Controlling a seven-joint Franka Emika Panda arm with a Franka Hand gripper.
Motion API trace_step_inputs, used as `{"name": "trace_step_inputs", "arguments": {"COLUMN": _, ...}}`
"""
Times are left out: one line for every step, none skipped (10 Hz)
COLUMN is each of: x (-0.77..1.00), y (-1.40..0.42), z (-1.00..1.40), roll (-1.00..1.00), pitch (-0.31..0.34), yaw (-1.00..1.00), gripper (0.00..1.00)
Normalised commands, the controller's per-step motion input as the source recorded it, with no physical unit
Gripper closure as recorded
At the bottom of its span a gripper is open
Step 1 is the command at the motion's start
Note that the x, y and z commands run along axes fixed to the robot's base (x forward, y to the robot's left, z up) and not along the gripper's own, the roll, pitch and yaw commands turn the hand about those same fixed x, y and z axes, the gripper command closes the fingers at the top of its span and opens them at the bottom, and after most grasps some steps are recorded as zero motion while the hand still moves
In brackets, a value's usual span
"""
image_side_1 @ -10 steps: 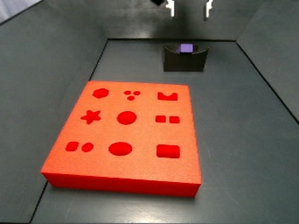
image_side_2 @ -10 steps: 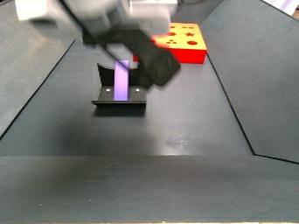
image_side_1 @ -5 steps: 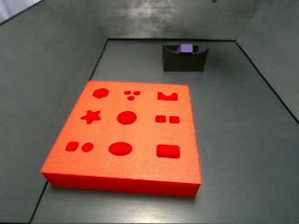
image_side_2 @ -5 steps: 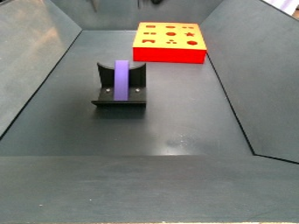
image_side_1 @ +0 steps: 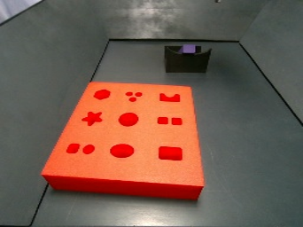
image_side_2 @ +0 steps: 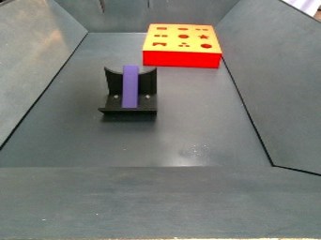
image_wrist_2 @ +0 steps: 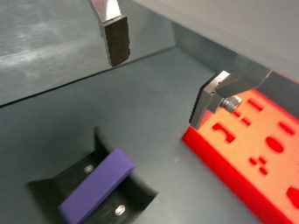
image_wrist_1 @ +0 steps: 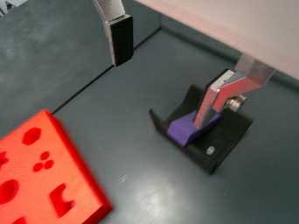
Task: Pick up the rectangle object. Move up. Place the rectangle object on the fixture. Regrasp the rectangle object. Move to above the board. Insert the rectangle object.
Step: Regrasp the rectangle object.
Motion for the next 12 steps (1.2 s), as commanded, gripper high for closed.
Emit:
{"name": "trace_step_inputs", "arguments": {"x": -0.02, "y": -0.03, "z": 0.02, "roll": 1.00, "pitch": 0.027, "yaw": 0.01, "gripper": 0.00}}
{"name": "trace_step_inputs", "arguments": {"x": -0.02, "y": -0.02, "z": 0.01, "roll": 1.00, "pitch": 0.023, "yaw": 0.01, "gripper": 0.00}}
{"name": "trace_step_inputs", "arguments": {"x": -0.01, "y": -0.02, "z": 0.01, "roll": 1.00, "pitch": 0.021, "yaw": 0.02, "gripper": 0.00}}
{"name": "trace_step_inputs", "arguments": {"x": -0.01, "y": -0.02, "z": 0.01, "roll": 1.00, "pitch": 0.022, "yaw": 0.02, "gripper": 0.00}}
{"name": "trace_step_inputs", "arguments": {"x": -0.01, "y": -0.02, "z": 0.01, "roll": 1.00, "pitch": 0.024, "yaw": 0.02, "gripper": 0.00}}
{"name": "trace_step_inputs", "arguments": {"x": 0.00, "y": -0.02, "z": 0.01, "roll": 1.00, "pitch": 0.030, "yaw": 0.02, "gripper": 0.00}}
{"name": "trace_step_inputs", "arguments": {"x": 0.01, "y": -0.02, "z": 0.00, "roll": 1.00, "pitch": 0.038, "yaw": 0.03, "gripper": 0.00}}
{"name": "trace_step_inputs", "arguments": {"x": 0.03, "y": -0.02, "z": -0.01, "roll": 1.00, "pitch": 0.044, "yaw": 0.03, "gripper": 0.00}}
{"name": "trace_step_inputs", "arguments": {"x": 0.04, "y": -0.02, "z": 0.00, "roll": 1.00, "pitch": 0.053, "yaw": 0.03, "gripper": 0.00}}
{"name": "trace_step_inputs", "arguments": {"x": 0.05, "y": -0.03, "z": -0.01, "roll": 1.00, "pitch": 0.065, "yaw": 0.04, "gripper": 0.00}}
{"name": "trace_step_inputs", "arguments": {"x": 0.07, "y": -0.03, "z": -0.01, "roll": 1.00, "pitch": 0.080, "yaw": 0.05, "gripper": 0.00}}
{"name": "trace_step_inputs", "arguments": {"x": 0.08, "y": -0.03, "z": -0.01, "roll": 1.00, "pitch": 0.099, "yaw": 0.06, "gripper": 0.00}}
